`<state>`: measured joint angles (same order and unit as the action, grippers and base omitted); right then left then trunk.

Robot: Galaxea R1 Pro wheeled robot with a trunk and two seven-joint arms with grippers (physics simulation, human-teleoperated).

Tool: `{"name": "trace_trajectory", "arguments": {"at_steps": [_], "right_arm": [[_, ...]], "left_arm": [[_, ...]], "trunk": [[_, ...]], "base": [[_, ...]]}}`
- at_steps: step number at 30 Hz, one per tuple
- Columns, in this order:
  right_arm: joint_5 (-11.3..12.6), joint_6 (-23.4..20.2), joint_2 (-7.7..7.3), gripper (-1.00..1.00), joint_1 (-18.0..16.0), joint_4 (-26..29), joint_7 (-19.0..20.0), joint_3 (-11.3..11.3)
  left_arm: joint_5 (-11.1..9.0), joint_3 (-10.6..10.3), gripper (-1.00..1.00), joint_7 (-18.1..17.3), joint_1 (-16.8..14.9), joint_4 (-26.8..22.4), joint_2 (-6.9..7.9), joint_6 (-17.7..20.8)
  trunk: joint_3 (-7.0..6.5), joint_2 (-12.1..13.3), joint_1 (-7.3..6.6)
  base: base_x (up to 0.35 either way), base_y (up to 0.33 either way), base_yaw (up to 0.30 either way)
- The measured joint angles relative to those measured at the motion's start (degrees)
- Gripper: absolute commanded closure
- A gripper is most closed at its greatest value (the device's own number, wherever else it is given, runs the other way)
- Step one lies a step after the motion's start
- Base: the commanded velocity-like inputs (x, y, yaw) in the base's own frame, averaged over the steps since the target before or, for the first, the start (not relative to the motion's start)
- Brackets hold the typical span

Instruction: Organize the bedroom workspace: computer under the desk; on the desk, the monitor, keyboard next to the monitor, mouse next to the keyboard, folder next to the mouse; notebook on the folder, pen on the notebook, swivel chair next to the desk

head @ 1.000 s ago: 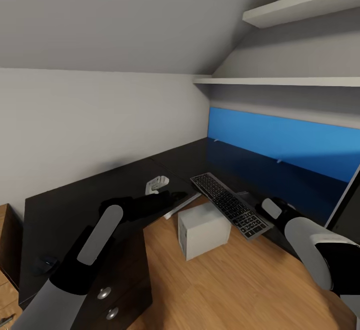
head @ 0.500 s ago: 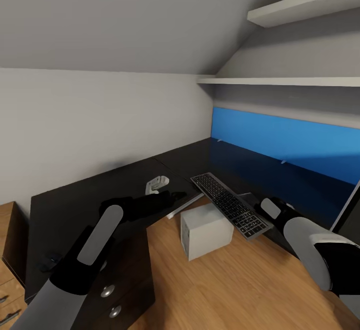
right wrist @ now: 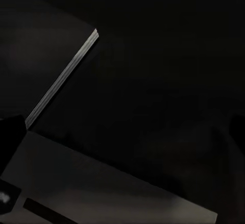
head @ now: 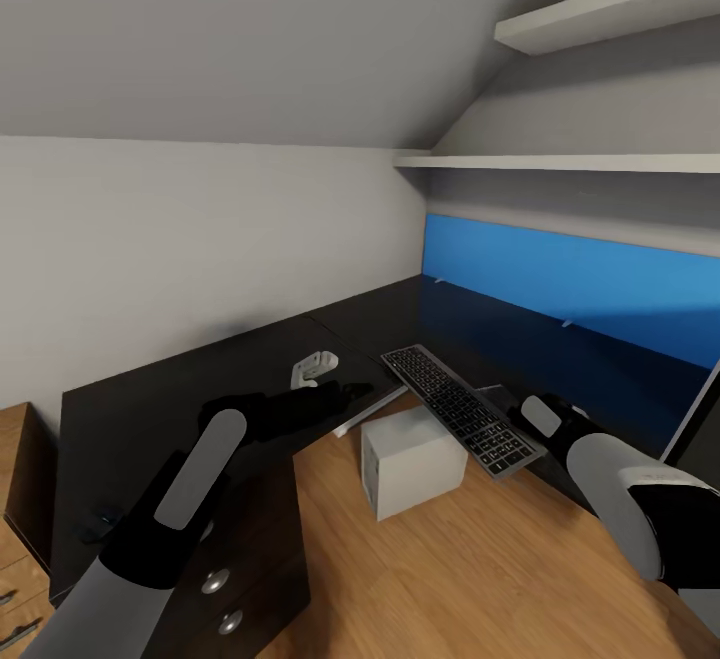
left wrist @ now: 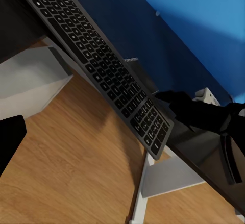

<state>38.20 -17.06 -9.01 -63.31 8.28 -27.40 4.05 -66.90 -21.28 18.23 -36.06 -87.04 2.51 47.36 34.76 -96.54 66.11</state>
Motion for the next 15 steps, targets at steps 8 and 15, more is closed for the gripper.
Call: {"name": "trace_trajectory", "arguments": {"at_steps": [8, 15], "right_arm": [[0.89, 0.02, 0.00, -1.00, 0.04, -0.07, 0.09, -0.30], [0.92, 0.02, 0.05, -1.00, 0.04, -0.14, 0.09, -0.30]], "left_arm": [[-0.01, -0.09, -1.00, 0.02, -0.01, 0.00, -0.01, 0.00], [-0.01, -0.09, -1.00, 0.09, -0.01, 0.00, 0.00, 0.03]], "trunk": [[-0.16, 0.39, -0.21], [-1.42, 3.20, -1.75]], "base": [[0.000, 0.000, 0.000], [0.000, 0.000, 0.000]]}}
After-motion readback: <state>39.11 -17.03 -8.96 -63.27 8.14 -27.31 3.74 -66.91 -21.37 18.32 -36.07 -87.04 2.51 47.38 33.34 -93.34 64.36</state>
